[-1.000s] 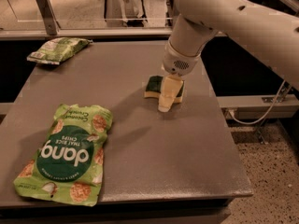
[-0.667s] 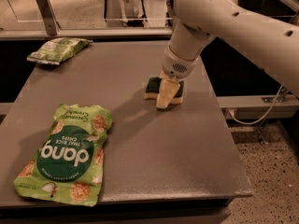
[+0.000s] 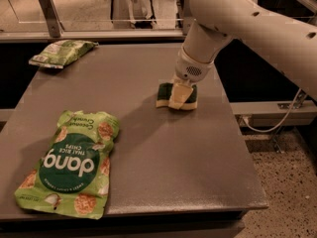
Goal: Move sponge near green rice chip bag
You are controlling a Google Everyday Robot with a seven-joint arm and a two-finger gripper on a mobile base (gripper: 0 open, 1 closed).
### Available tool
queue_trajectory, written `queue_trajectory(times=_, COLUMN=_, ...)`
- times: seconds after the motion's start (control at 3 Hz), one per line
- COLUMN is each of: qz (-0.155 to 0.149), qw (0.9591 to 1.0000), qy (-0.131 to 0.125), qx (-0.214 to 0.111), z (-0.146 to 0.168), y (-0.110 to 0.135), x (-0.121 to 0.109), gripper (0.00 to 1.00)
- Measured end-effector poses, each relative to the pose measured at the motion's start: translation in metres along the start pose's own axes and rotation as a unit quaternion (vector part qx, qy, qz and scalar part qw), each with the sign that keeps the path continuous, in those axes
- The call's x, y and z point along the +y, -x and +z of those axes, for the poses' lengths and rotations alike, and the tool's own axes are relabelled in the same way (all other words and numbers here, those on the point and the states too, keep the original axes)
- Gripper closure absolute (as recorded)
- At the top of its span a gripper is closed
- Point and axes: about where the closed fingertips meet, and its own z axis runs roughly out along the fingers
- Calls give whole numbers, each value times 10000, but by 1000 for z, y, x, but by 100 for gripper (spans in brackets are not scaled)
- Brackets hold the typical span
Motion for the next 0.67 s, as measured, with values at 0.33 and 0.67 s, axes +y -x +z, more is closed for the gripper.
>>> queue_trajectory(times=0.33, qz=-306, qw=9988, qy=-293, qx=-253, z=-41, y=20, x=13, gripper=100)
queue_trajectory(times=0.67, qz=-552, qw=9964, qy=-405, qx=-491, z=-73, y=27, x=42, gripper=100)
